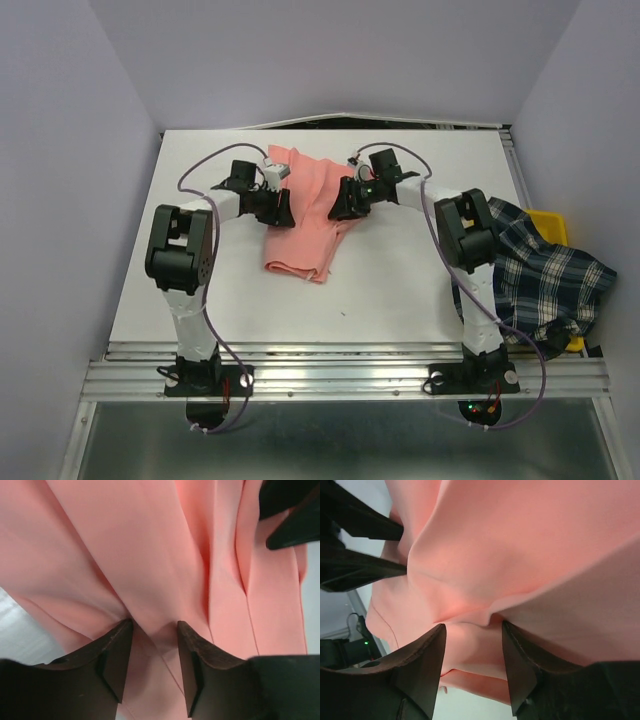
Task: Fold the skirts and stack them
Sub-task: Fold the skirt
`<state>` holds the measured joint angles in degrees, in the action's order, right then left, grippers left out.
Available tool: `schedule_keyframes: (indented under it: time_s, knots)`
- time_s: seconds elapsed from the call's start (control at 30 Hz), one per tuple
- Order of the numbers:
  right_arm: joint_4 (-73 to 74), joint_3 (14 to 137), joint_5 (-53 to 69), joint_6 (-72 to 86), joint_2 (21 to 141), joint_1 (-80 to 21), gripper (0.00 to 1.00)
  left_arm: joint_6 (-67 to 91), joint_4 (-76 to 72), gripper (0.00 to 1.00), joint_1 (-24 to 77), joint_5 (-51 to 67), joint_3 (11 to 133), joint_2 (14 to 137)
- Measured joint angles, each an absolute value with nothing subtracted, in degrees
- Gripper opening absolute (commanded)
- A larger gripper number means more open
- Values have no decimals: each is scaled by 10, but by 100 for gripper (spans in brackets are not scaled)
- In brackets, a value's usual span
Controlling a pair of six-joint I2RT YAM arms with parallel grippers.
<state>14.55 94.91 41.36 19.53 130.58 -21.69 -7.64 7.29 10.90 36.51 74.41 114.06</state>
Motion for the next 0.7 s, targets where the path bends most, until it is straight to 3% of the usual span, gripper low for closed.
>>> schedule_keyframes:
  time_s: [0.1,0.17,0.23,0.37,0.53,0.7]
  knots:
    - [167,970,397,164,1310,-214,54,-99,69,68,116,353,694,1096]
    - [185,988,378,143,1311,-214,60,-129,84,72,125,335,666,1056]
    - [193,1003,364,130,1311,-216,74,-169,93,74,147,301,641,985]
    - [206,998,356,131,1286,-214,88,-255,92,74,202,232,575,835]
    - [204,896,344,171,1150,-214,91,-343,66,76,271,168,486,724]
    - [180,757,360,236,1028,-214,97,-413,43,83,295,117,405,712]
